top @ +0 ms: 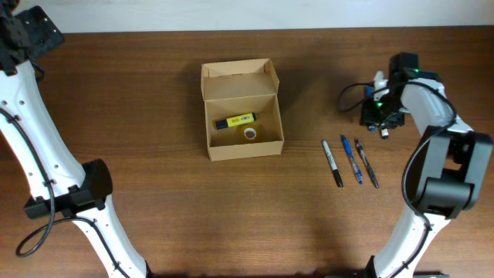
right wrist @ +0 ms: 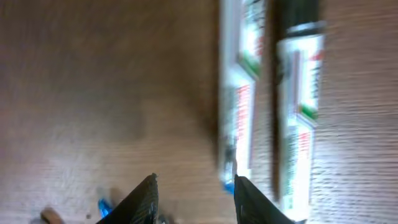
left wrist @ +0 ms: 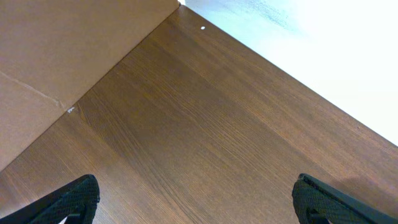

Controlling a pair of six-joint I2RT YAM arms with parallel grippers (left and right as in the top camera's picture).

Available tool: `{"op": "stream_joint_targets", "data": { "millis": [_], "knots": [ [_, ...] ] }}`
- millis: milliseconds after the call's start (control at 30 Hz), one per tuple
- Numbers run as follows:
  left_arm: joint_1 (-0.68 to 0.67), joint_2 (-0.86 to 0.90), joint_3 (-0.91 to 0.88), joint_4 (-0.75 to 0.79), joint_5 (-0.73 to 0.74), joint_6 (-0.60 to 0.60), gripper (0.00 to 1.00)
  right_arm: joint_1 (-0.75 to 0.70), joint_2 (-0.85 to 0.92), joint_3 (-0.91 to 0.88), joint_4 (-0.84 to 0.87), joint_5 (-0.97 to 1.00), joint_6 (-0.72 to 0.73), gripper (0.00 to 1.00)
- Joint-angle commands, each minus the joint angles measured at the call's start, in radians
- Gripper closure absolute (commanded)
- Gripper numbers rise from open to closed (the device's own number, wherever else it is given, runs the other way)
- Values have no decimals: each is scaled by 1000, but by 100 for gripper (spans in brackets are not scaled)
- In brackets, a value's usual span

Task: Pack container
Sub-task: 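Move the right gripper over the blue whiteboard marker, then grasp the blue whiteboard marker with the right gripper and lift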

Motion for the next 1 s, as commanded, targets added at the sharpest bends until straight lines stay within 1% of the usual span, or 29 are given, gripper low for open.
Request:
{"op": "stream_joint_targets", "data": {
  "millis": [0,67,133,233,433,767,967],
  "knots": [
    [3,-8,-3,0,-6,11,0,54,7,35,-31,105,-70,58],
    [3,-8,-3,0,-6,11,0,76,7,47,-39,156,-71,57],
    [3,-8,-3,0,-6,11,0,87,7,60,-39,156,-70,55],
    [3,-8,-3,0,-6,11,0,79,7,76,-39,156,-70,54],
    [3,-8,-3,0,-6,11,0,46,7,92,-39,148,-48,54],
    [3,-8,-3,0,-6,11,0,39,10,92,-14,148,-43,54],
    [3,-8,-3,0,-6,11,0,39,58,92,-13,148,-26,54]
  ]
}}
